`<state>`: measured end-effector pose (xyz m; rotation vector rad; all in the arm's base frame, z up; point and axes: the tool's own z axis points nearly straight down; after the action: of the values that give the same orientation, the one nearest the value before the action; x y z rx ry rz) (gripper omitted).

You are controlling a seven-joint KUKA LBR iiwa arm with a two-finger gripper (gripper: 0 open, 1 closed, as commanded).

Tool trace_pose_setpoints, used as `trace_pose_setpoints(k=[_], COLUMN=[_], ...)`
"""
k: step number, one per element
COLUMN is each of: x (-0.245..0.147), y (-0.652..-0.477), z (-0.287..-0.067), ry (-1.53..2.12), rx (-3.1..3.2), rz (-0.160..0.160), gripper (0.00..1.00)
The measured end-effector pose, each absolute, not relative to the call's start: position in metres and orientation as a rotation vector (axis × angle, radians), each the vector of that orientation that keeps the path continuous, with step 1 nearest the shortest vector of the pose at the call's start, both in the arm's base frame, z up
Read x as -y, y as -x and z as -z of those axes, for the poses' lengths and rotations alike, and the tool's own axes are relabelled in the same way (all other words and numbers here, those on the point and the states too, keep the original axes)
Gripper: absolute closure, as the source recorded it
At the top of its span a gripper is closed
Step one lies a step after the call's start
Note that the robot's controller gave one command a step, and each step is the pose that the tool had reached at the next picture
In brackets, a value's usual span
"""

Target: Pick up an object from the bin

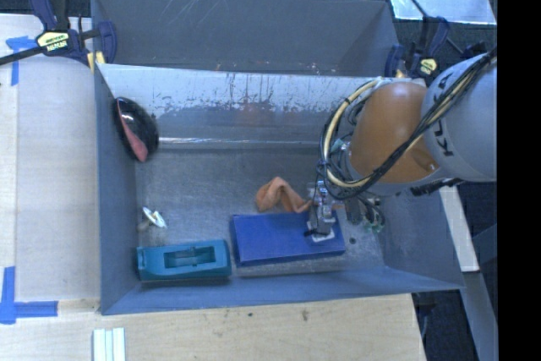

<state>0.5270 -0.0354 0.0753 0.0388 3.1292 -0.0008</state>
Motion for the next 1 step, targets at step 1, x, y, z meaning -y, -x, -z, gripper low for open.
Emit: trace_pose_setpoints(k=[1], x=[0.0354], y=[-0.5270], z=[-0.0753], ry=[-0.039], rx=[-3.129], rz=[0.001], gripper=[1.00])
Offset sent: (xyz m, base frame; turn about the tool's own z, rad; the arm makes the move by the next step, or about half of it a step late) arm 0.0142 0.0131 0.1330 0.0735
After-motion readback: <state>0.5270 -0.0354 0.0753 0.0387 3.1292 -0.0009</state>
